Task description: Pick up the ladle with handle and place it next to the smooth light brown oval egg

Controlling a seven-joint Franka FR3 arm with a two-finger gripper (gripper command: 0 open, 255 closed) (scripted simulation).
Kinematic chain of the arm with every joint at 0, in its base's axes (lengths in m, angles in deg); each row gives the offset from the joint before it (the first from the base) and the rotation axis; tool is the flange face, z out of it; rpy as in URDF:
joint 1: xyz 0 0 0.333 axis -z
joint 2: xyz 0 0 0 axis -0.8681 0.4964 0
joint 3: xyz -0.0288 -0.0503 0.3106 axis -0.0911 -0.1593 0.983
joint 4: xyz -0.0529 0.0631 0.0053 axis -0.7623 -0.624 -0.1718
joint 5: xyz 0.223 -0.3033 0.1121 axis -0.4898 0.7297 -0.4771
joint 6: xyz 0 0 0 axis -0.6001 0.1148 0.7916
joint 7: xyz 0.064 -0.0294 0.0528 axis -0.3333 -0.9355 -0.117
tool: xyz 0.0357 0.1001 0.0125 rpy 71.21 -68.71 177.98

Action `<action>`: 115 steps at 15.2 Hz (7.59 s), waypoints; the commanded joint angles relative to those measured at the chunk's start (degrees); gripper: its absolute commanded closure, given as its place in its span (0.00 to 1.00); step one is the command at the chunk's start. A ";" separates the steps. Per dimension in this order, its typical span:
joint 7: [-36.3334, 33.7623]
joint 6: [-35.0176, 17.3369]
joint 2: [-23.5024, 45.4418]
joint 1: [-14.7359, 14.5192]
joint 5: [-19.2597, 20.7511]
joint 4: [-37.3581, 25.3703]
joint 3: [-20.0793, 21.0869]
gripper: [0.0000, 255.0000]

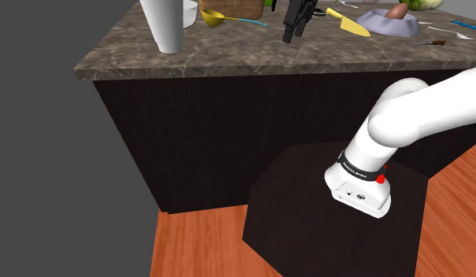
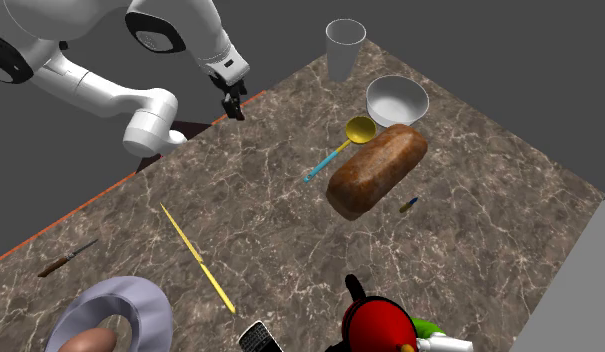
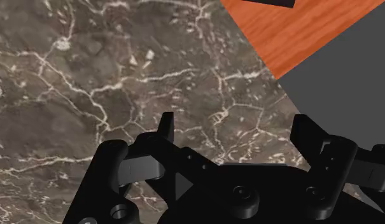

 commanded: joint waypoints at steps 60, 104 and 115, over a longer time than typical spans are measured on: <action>46.06 -7.17 54.53 -4.07 5.83 -51.48 -9.72 1.00; 62.55 7.77 21.46 4.17 11.36 -34.55 -18.01 1.00; 73.41 12.14 9.74 8.73 16.86 -28.66 -25.18 1.00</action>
